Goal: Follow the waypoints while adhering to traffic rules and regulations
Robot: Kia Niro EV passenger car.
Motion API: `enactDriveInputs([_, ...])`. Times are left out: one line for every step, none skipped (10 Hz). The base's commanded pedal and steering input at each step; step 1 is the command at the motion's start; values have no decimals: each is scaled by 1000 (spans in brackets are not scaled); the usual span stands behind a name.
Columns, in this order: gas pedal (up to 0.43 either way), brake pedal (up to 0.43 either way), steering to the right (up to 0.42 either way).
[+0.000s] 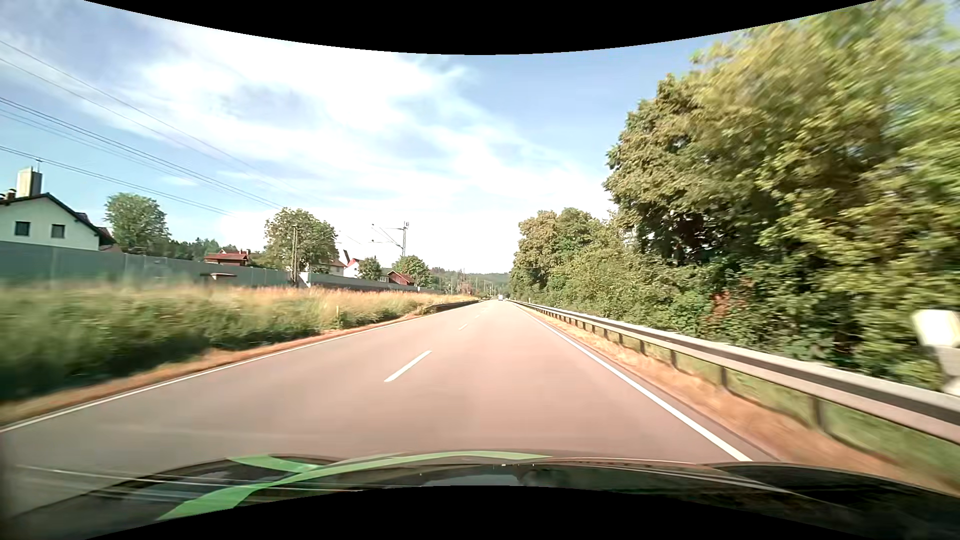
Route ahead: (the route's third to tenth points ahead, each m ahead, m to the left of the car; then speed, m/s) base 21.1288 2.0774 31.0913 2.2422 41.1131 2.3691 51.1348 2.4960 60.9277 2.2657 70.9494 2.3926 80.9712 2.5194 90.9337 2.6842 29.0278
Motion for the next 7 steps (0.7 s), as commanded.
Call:
enactDriveInputs([248, 0, -3])
enactDriveInputs([248, 0, -3])
enactDriveInputs([260, 0, -3])
enactDriveInputs([268, 0, -3])
enactDriveInputs([268, 0, -3])
enactDriveInputs([268, 0, -3])
enactDriveInputs([280, 0, -3])
